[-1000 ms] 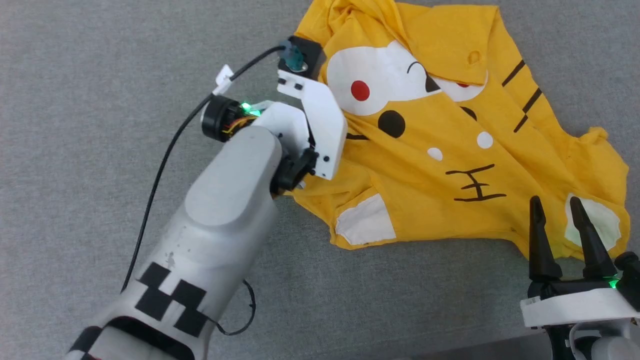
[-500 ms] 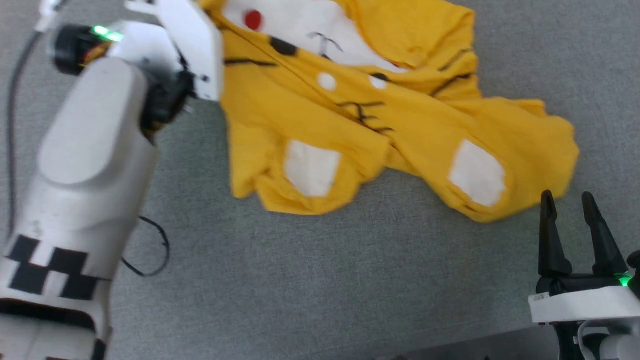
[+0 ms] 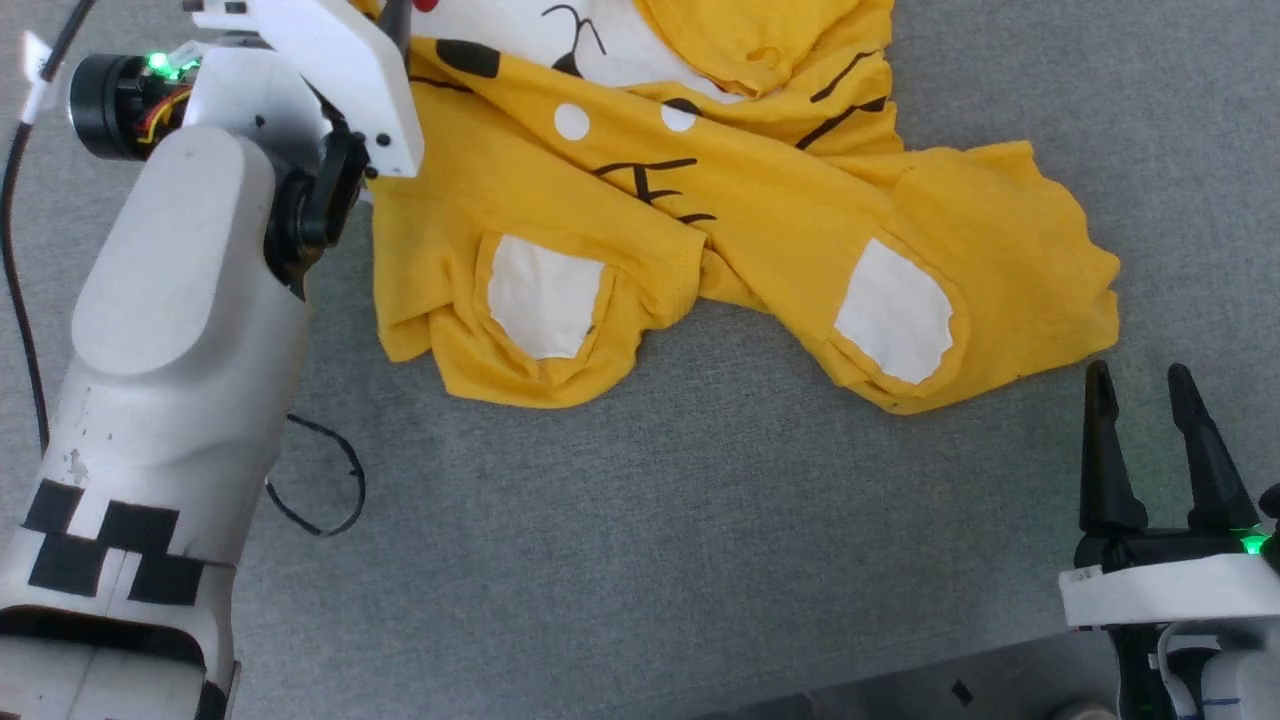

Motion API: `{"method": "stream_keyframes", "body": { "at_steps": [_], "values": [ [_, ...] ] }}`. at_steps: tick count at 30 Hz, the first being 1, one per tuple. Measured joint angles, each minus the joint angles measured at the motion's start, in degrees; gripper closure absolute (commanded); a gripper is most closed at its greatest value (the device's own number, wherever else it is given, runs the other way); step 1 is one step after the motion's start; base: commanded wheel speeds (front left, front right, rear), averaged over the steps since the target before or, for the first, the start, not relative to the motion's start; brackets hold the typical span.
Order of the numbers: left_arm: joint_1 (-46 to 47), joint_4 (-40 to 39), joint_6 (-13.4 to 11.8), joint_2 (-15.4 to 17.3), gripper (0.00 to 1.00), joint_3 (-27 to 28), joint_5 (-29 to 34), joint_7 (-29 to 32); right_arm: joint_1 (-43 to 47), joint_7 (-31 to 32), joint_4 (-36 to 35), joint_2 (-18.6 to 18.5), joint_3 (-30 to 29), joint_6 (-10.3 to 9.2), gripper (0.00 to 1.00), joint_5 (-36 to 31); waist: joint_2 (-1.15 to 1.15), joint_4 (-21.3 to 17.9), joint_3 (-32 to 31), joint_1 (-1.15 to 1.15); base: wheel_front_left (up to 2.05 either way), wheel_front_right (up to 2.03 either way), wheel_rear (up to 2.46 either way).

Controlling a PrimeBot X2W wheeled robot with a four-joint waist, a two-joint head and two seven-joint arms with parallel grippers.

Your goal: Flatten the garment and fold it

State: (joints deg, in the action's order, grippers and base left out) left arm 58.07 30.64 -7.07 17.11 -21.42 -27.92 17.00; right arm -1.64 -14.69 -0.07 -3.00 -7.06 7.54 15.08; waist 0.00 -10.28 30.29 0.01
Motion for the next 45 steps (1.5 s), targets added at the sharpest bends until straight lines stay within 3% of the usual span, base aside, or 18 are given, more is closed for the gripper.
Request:
{"method": "stream_keyframes", "body": {
  "at_steps": [9,13,18,24,28,32,38,45],
  "values": [
    [-5.0,-10.6,1.3,1.4,0.00,4.4,-3.6,-6.8,0.3,0.0,0.2,0.0,-0.4,0.00,0.00,-0.5,0.00,2.3,-3.7,-0.01,0.00,0.00,0.00],
    [-13.5,-19.3,-0.9,3.8,0.00,5.7,-2.7,-11.3,1.2,0.0,0.3,0.0,-0.5,0.00,0.00,-0.5,0.00,3.3,-5.5,-0.01,0.00,0.00,0.00],
    [-27.0,-28.8,-4.8,6.8,0.00,5.5,3.0,-19.3,2.3,0.0,0.4,0.0,-0.5,0.00,0.00,-0.8,0.00,4.6,-7.7,-0.02,0.00,0.00,0.00],
    [-43.3,-34.9,-10.2,4.2,0.00,4.7,4.9,-28.5,3.2,0.0,0.4,0.0,-0.5,0.00,0.00,-1.5,0.00,5.7,-9.9,-0.02,0.00,0.00,0.00],
    [-50.4,-35.3,-11.3,1.6,0.00,3.9,4.5,-30.1,3.4,0.0,0.4,0.0,-0.5,0.00,0.00,-1.5,0.00,6.1,-10.9,-0.02,0.00,0.00,0.00],
    [-56.0,-35.5,-11.6,-1.8,0.00,3.5,2.6,-31.0,4.4,0.0,0.3,0.0,-0.5,0.00,0.00,-1.5,0.00,6.8,-11.9,-0.03,0.00,0.00,0.00],
    [-54.5,-35.5,-10.2,-0.2,0.00,4.1,2.7,-30.3,4.6,0.0,0.3,0.0,-0.2,0.00,0.00,-1.6,0.00,7.8,-12.6,-0.02,0.00,0.00,0.00],
    [-45.1,-33.0,-4.7,2.2,0.00,2.0,-2.3,-15.3,4.5,0.0,0.5,0.0,0.3,0.00,0.00,-1.5,0.00,7.5,-11.9,-0.01,0.00,0.00,0.00]
  ]
}}
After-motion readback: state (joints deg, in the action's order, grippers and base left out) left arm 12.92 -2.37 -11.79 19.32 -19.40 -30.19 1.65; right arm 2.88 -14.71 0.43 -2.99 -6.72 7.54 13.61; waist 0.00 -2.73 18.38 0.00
